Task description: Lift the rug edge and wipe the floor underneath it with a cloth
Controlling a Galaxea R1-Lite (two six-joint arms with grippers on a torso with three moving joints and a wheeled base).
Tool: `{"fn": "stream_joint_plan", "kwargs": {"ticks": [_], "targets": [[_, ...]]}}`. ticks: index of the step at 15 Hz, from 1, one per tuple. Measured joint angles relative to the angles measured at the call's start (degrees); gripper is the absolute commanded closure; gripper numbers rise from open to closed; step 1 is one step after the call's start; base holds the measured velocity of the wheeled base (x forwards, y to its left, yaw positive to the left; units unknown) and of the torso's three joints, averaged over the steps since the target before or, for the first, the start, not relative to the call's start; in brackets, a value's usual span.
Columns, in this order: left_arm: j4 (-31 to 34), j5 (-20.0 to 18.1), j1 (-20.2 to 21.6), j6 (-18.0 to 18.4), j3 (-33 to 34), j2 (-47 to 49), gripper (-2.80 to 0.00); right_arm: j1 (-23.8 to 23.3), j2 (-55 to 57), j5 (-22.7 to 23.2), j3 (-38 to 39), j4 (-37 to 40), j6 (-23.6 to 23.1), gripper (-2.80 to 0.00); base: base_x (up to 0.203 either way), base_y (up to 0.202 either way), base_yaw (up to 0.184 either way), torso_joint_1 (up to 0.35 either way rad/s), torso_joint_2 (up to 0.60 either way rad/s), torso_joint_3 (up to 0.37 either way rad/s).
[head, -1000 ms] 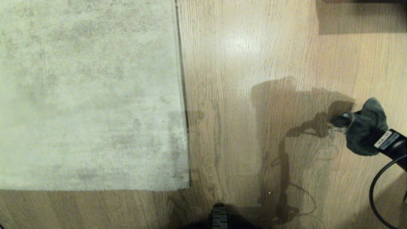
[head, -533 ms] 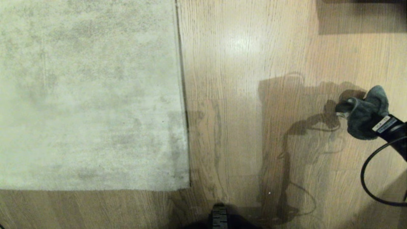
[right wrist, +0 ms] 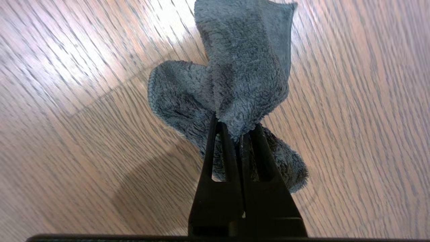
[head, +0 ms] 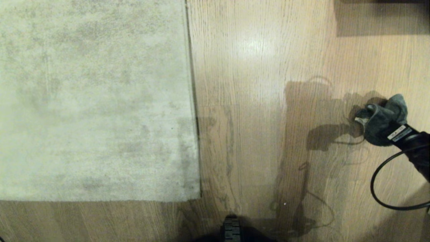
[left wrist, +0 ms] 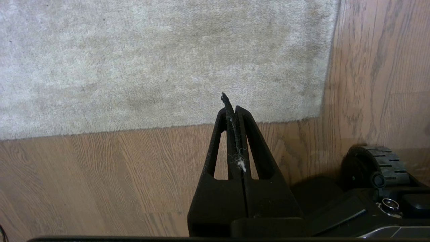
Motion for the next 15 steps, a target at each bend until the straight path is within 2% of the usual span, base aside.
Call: {"fn": "stream_joint_plan", "kwargs": {"ticks": [1, 10, 15], "targets": [[0.0, 0.0, 0.0, 0.0, 0.0, 0.0, 0.0, 0.0, 0.3, 0.0, 0.0, 0.0, 0.0, -2.8, 0.0, 0.0, 0.0, 0.0, 0.0, 0.0], [0.0, 0.0, 0.0, 0.0, 0.0, 0.0, 0.0, -0.1, 2.3, -1.8, 2.2, 0.0, -0.7, -2.8, 0.0, 0.0, 0.0, 0.0, 0.0, 0.0], [0.0, 0.0, 0.0, 0.0, 0.0, 0.0, 0.0, -0.1, -0.5, -1.4, 4.7, 0.0, -5.2, -2.8, 0.0, 0.0, 0.0, 0.0, 0.0, 0.0]]}}
